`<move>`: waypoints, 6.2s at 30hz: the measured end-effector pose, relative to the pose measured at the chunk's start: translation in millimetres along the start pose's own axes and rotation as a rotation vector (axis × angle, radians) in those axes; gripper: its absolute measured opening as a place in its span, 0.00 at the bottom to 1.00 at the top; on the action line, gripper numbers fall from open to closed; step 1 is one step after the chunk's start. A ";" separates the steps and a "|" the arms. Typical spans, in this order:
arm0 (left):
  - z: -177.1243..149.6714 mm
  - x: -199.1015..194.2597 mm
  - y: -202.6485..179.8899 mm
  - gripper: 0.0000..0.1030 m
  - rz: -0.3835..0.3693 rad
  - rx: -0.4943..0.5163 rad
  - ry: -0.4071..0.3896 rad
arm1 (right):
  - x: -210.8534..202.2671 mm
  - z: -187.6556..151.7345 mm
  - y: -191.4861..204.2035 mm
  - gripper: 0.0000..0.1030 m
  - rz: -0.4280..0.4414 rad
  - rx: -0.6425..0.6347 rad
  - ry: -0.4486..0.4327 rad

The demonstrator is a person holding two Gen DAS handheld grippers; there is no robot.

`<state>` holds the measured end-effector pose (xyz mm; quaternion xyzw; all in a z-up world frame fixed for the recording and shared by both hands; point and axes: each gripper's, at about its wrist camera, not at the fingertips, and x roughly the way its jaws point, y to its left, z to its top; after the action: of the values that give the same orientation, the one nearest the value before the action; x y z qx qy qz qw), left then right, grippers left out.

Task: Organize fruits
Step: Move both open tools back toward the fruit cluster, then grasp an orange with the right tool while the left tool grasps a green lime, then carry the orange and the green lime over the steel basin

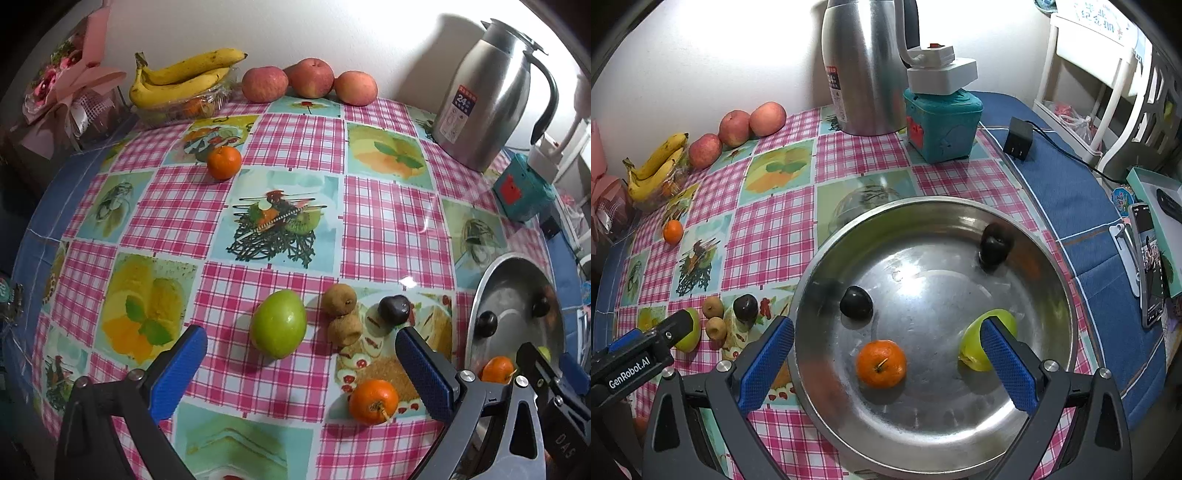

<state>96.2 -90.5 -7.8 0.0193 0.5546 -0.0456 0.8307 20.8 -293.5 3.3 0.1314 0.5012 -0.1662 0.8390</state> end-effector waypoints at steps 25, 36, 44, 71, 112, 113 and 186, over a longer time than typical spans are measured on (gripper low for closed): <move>-8.0 -26.4 56.5 1.00 0.070 0.014 -0.043 | 1.6 -31.9 48.0 0.98 0.033 -0.113 0.073; -2.0 -17.1 96.4 1.00 0.073 -0.072 -0.013 | 8.8 -38.4 96.4 0.98 0.123 -0.182 0.119; 2.1 -10.8 97.6 1.00 0.054 -0.064 0.003 | 15.0 -44.3 126.7 0.98 0.123 -0.257 0.135; 14.4 30.9 63.9 1.00 -0.143 -0.036 0.075 | 53.6 -49.3 139.1 0.98 0.088 -0.287 0.215; 24.4 4.5 59.7 0.39 -0.283 -0.057 0.039 | 4.1 -26.6 121.3 0.37 0.237 -0.176 0.143; 25.1 3.3 60.3 0.39 -0.284 -0.061 0.036 | 3.1 -26.1 121.6 0.37 0.233 -0.177 0.141; -26.2 8.6 -66.6 0.50 -0.242 0.193 0.137 | -1.0 8.4 -68.4 0.37 0.082 0.257 0.089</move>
<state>68.9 -155.1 -24.6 0.0355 0.6011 -0.1969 0.7737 -1.1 -358.9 4.3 0.2653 0.5066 -0.1886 0.7984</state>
